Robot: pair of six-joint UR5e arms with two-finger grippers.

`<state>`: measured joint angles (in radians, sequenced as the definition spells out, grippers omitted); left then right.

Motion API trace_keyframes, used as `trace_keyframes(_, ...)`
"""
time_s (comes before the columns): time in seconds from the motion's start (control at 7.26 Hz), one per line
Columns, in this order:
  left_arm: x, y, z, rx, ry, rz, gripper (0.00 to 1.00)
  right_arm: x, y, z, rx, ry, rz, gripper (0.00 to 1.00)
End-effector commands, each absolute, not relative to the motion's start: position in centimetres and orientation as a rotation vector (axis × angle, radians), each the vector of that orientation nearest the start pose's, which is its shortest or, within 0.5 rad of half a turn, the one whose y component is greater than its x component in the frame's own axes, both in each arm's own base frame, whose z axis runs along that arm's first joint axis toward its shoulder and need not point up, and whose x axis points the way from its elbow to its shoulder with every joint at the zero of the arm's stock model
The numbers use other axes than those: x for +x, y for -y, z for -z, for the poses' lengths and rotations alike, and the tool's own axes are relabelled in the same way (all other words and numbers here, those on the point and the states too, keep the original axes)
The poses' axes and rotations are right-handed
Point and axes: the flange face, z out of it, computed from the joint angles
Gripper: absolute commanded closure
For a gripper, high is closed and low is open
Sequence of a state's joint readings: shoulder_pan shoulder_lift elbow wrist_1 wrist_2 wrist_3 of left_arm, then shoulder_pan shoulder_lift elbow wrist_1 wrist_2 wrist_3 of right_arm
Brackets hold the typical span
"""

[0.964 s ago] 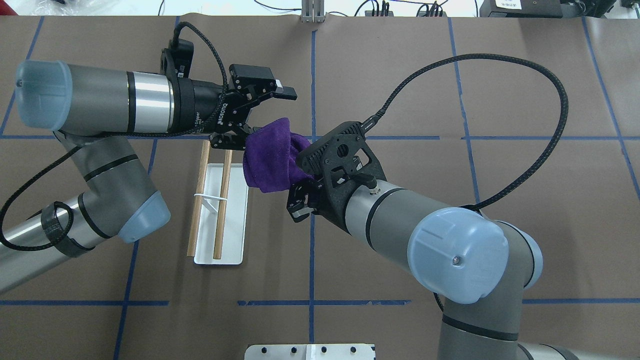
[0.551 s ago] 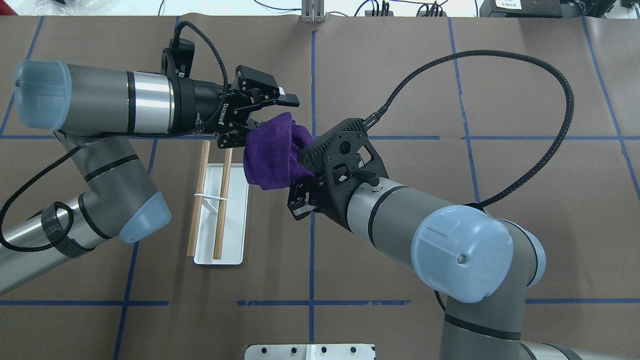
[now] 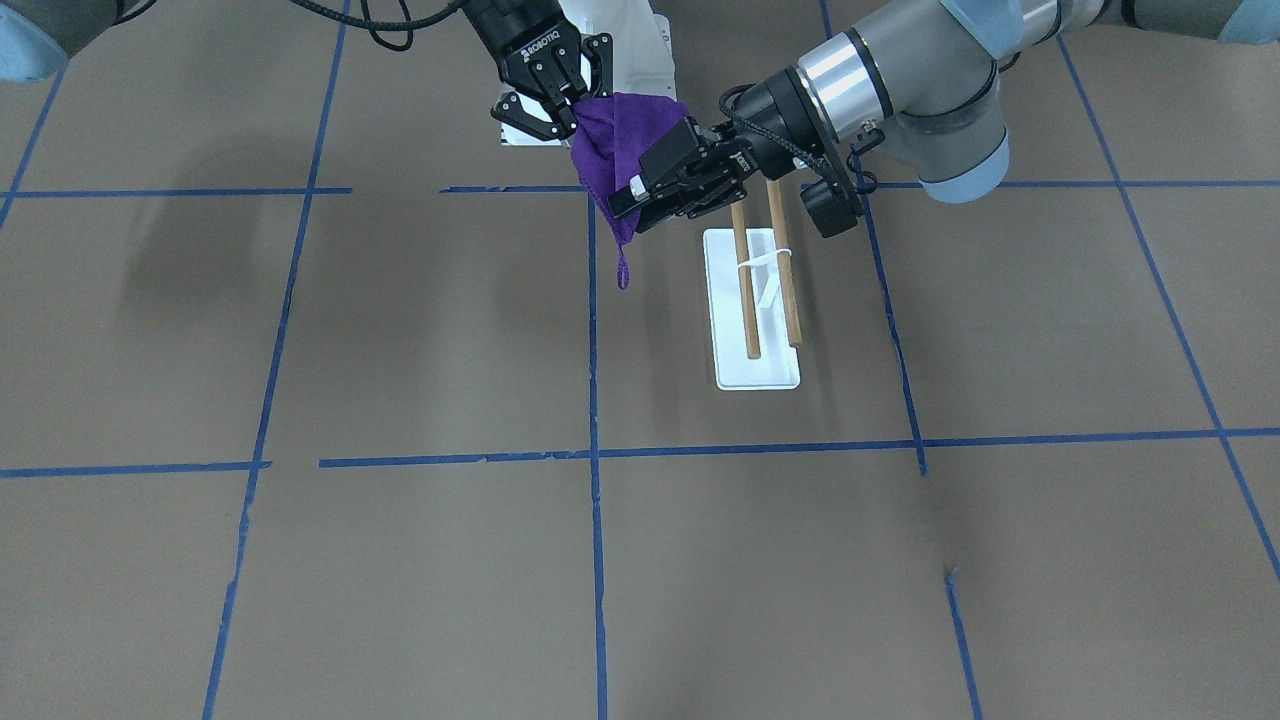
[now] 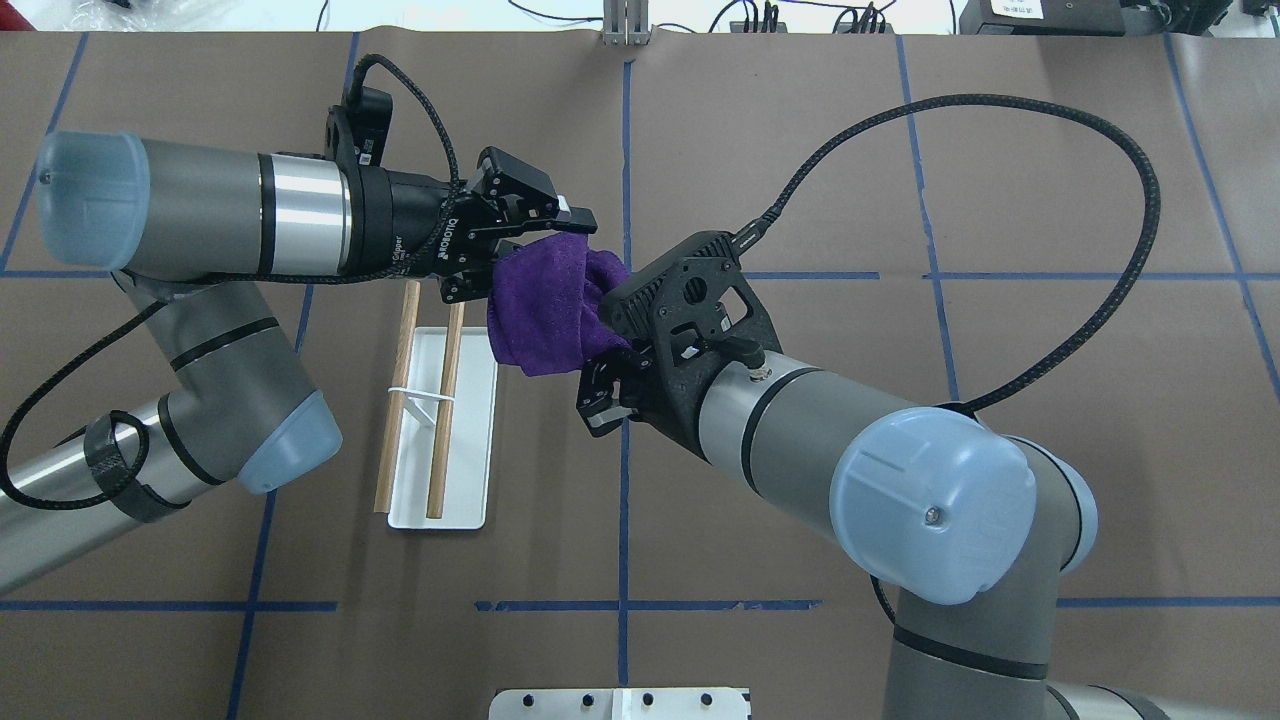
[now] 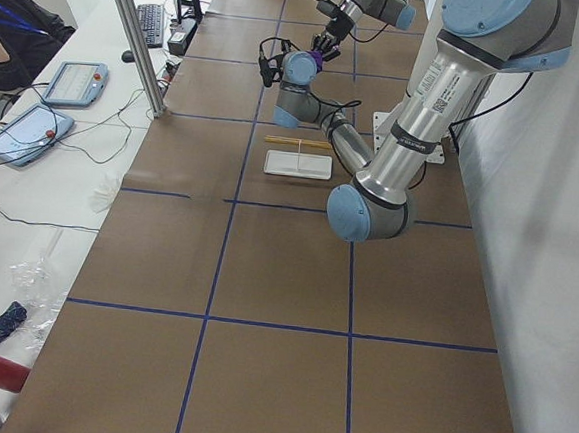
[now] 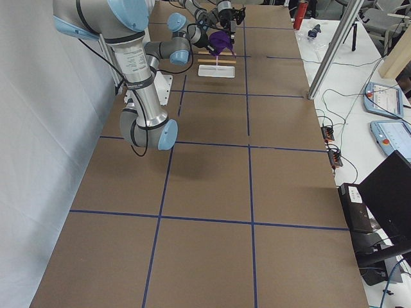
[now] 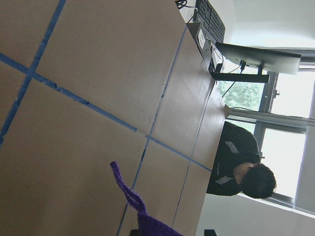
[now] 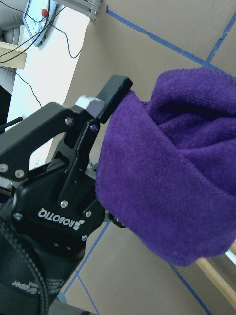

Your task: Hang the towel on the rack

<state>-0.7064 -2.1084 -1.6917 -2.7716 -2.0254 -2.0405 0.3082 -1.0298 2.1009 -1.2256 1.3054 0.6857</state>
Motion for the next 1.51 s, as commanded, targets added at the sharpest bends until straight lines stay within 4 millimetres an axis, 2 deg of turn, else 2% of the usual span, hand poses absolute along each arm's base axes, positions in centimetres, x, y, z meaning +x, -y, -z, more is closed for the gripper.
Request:
trace_keyframes(0.0,38.8,44.7,-16.5,-0.104,-1.845,0.404,0.92,-44.5,30.8,-9.9,0.974,1.044,0.289,1.00)
trace_keyframes(0.14,38.7,44.5,-16.5,-0.109,-1.844,0.397,1.00,-44.5,30.9,-10.0,0.974,1.042,0.289,1.00)
trace_keyframes(0.41,38.5,44.3,-16.3,-0.111,-1.849,0.391,1.00,-44.4,30.9,-9.9,0.974,1.044,0.289,0.96)
trace_keyframes(0.55,38.5,44.2,-16.3,-0.112,-1.849,0.385,1.00,-44.3,30.9,-10.0,0.973,1.046,0.279,0.15)
trace_keyframes(0.69,38.5,44.2,-16.3,-0.113,-1.847,0.385,1.00,-43.8,30.8,-9.9,0.977,1.052,0.276,0.00)
trace_keyframes(1.1,38.2,44.1,-16.1,-0.112,-1.852,0.384,1.00,-43.1,30.8,-9.8,0.977,1.052,0.278,0.00)
trace_keyframes(1.38,37.7,43.9,-15.5,-0.109,-1.856,0.385,1.00,-40.4,30.4,-11.1,0.936,0.989,0.305,0.00)
